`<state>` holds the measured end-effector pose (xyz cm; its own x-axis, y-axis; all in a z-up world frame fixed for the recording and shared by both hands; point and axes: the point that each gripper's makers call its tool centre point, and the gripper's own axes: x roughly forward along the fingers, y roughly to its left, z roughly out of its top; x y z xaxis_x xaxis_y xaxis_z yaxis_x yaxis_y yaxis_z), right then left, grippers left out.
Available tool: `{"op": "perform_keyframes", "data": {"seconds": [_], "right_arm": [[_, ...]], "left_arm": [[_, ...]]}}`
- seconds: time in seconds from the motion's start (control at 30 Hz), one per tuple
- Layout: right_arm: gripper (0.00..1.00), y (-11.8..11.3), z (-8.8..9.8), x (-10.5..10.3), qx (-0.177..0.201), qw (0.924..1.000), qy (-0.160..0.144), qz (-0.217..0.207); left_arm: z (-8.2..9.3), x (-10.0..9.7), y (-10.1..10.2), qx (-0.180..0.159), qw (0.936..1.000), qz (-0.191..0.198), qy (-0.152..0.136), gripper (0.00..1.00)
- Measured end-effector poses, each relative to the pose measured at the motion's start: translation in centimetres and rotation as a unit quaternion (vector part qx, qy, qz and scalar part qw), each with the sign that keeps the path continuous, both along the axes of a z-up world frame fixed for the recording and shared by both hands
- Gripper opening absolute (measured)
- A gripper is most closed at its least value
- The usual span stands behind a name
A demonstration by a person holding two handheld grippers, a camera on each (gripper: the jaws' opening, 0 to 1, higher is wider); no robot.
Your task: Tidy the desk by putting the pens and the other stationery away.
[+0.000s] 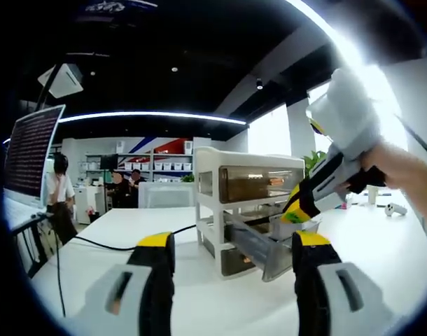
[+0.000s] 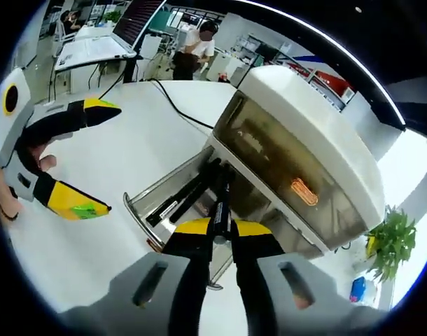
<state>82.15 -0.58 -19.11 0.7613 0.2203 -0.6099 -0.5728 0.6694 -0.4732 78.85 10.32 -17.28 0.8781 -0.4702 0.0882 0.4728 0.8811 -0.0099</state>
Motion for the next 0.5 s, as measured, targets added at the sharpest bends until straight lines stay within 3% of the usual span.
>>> {"op": "perform_keyframes", "data": {"seconds": [0.2,0.5], "right_arm": [[0.14,0.7,-0.4,-0.4,0.018,0.9995,0.012,0.023],[0.21,0.1,1.0,-0.3,0.035,0.9985,-0.025,0.032]], "left_arm": [[-0.1,0.1,0.1,-0.001,1.0,0.0,0.002,0.68],[-0.2,0.1,0.0,0.001,1.0,0.001,0.002,0.68]]}}
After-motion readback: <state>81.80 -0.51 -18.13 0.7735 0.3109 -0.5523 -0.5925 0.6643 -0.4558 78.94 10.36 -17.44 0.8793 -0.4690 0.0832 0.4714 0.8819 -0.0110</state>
